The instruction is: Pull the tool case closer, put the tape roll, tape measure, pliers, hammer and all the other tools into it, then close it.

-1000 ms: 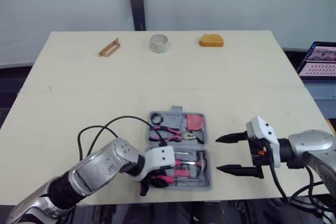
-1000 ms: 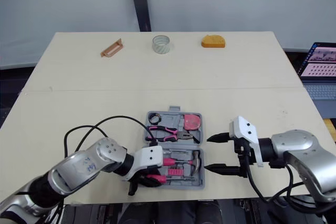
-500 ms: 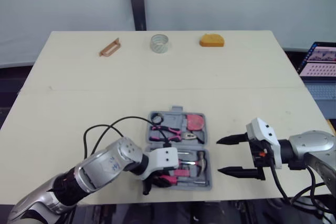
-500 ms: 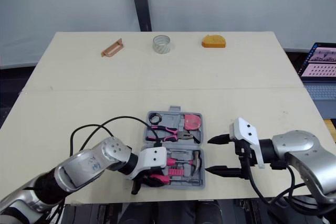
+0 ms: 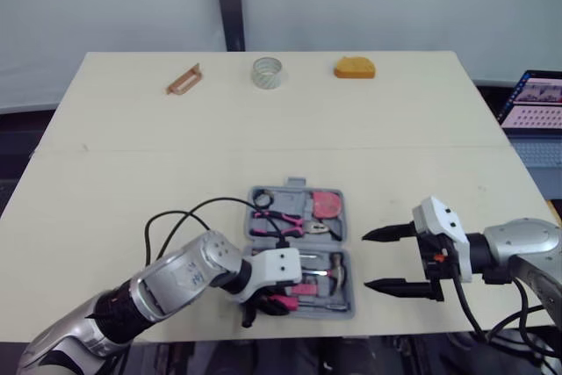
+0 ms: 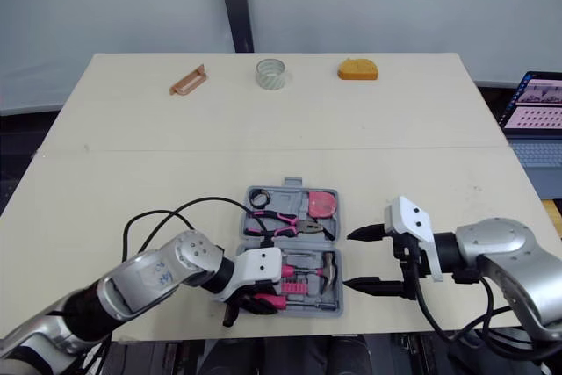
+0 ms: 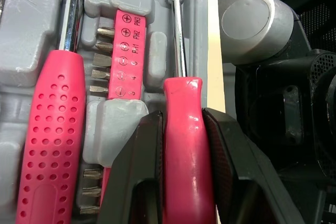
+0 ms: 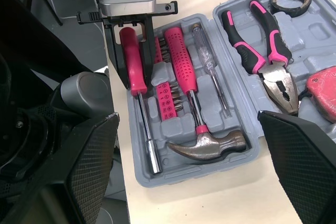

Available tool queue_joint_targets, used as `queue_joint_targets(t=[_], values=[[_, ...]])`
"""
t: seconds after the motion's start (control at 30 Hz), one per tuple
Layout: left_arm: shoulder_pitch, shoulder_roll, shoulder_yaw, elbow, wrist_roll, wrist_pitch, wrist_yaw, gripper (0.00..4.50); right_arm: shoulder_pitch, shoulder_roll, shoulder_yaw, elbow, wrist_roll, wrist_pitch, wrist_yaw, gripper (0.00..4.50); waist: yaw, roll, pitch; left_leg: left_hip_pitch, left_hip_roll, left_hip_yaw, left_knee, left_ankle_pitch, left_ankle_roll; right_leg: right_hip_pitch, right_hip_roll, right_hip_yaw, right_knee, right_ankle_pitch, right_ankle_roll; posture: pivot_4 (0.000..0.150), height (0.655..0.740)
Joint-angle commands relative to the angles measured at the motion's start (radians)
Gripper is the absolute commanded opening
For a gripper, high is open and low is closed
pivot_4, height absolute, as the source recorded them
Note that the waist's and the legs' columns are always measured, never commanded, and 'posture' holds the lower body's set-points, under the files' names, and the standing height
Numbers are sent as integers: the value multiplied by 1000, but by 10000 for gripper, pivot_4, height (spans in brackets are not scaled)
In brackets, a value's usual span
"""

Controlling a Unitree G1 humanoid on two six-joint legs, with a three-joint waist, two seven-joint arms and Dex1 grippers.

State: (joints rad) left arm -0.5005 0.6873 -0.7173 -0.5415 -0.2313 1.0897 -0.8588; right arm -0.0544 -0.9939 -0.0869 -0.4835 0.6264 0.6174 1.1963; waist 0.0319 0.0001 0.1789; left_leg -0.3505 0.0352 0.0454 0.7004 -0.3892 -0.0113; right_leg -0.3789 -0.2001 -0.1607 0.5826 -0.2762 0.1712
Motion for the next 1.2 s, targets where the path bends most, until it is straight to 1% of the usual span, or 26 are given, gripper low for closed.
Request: queue_joint_targets(t=[0.03, 0.5, 1.2], values=[[-5, -3, 1, -13, 9, -13, 12, 6538, -4, -9, -30, -30, 21, 1, -2, 45000, 0, 0, 0, 0, 0, 0, 0, 0, 0, 0, 0, 0, 0, 0, 0, 1500, 7400], [-1, 5, 26, -46, -8, 7, 19, 6538, -7, -5, -26, -22, 19, -4, 0, 45000, 4, 0, 0, 0, 0, 0, 0, 0, 0, 0, 0, 0, 0, 0, 0, 1500, 7400], [-26, 11, -1, -46, 16, -19, 22, 6538, -12, 4, -18, -9, 11, -14, -2, 45000, 19, 0, 0, 0, 0, 0, 2, 0, 0, 0, 0, 0, 1, 0, 0, 1500, 7400]])
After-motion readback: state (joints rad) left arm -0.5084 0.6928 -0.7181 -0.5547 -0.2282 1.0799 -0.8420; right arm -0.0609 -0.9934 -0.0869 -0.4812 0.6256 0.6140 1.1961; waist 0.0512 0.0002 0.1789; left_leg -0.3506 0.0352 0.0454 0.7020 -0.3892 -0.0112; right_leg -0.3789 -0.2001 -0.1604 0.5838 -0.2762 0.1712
